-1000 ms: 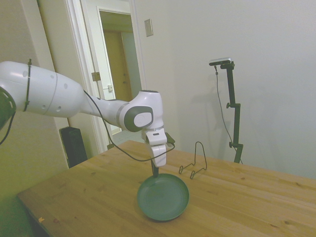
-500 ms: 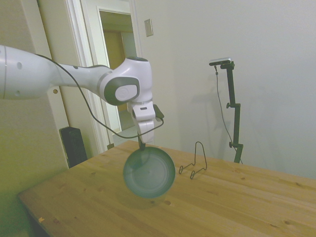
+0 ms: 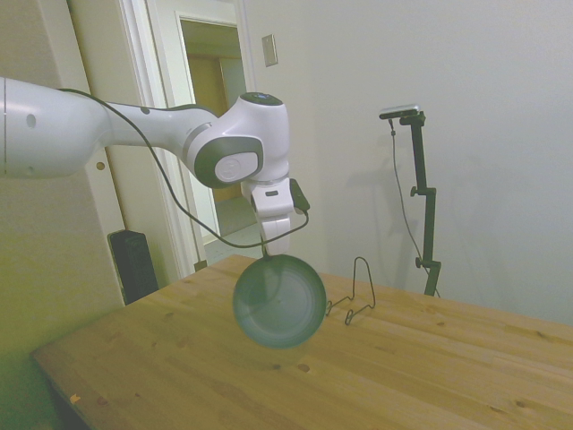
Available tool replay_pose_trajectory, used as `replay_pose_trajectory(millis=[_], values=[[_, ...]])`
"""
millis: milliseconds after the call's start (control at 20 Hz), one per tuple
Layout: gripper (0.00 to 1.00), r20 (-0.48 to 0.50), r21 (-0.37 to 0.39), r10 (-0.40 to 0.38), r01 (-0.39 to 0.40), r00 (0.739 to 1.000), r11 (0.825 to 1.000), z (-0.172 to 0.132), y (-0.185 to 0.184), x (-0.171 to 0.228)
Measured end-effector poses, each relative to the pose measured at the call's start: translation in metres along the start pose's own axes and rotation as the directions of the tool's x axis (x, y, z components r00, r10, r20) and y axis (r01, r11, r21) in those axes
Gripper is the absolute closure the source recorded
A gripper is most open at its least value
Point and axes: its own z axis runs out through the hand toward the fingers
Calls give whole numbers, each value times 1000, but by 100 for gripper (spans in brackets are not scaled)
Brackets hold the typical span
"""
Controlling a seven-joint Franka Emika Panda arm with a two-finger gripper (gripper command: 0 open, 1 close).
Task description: Load the plate
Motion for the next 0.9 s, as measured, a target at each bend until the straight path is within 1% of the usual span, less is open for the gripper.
replay_pose_trajectory(millis=[150, 250, 400, 500, 650, 900], values=[[100, -38, 95, 64, -60, 997, 994, -11, -16, 6], [100, -63, 157, 103, -92, 993, 983, -13, -25, 3], [100, -113, 231, 142, -113, 983, 966, -13, -37, -10], [100, -143, 262, 161, -120, 977, 958, -12, -44, -22], [100, -177, 311, 198, -136, 964, 941, -20, -60, -32], [100, -209, 381, 244, -151, 947, 912, -42, -94, -24]])
